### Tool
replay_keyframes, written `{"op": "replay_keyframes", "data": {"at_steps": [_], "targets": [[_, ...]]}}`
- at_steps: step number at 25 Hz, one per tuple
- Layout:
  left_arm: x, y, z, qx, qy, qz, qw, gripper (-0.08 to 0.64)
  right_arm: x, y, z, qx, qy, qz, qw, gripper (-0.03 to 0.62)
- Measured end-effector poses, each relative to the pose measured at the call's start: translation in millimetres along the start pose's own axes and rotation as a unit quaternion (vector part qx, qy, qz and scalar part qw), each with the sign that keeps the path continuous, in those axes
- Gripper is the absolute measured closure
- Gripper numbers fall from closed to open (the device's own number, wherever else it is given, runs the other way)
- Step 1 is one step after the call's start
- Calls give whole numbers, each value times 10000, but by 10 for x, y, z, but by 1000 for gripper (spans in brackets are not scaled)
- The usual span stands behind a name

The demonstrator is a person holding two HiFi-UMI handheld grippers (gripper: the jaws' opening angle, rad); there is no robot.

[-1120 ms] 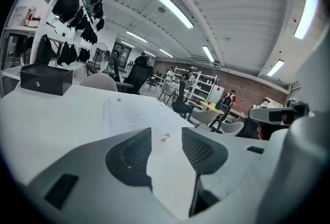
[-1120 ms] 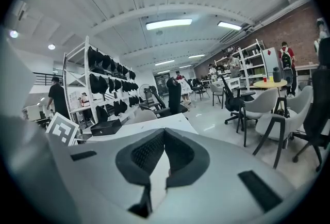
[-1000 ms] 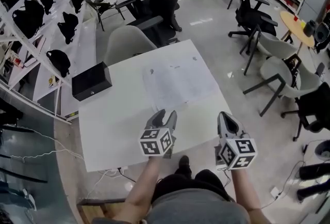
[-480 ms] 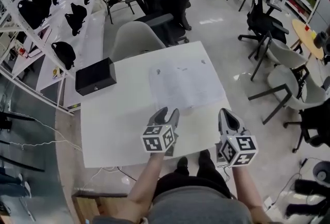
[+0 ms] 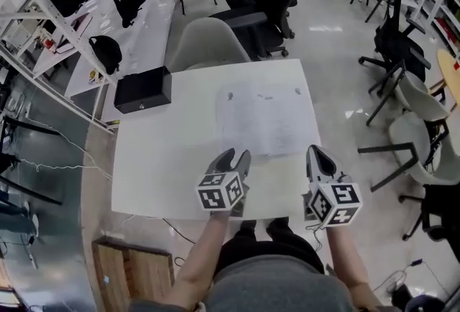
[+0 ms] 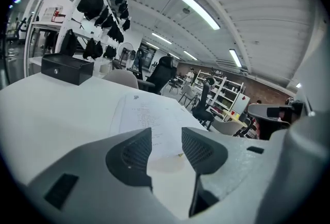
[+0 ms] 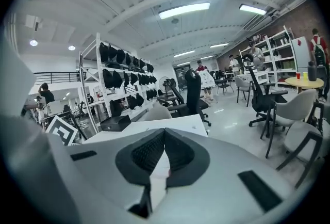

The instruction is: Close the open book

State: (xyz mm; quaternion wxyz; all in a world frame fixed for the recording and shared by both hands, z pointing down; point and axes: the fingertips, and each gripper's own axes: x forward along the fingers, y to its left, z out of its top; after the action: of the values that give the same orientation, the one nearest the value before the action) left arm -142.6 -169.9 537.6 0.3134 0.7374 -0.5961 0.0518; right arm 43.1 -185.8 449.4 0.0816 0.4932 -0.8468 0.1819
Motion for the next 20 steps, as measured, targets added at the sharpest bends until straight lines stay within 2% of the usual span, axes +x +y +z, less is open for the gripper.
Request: {"op": "replay_keyframes", "data": {"at_steps": [4, 10, 20], "targets": [[28, -10, -36, -213, -35, 217, 9995, 388, 120, -79, 36, -61, 84, 262, 9996, 588], [54, -73, -140, -744, -61, 342, 9966, 388, 261, -118, 32, -110, 254, 592, 9979, 588], [116, -122, -423, -1616, 2, 528, 9854, 388, 426, -124, -24, -260, 518, 1038, 9929, 588]]}}
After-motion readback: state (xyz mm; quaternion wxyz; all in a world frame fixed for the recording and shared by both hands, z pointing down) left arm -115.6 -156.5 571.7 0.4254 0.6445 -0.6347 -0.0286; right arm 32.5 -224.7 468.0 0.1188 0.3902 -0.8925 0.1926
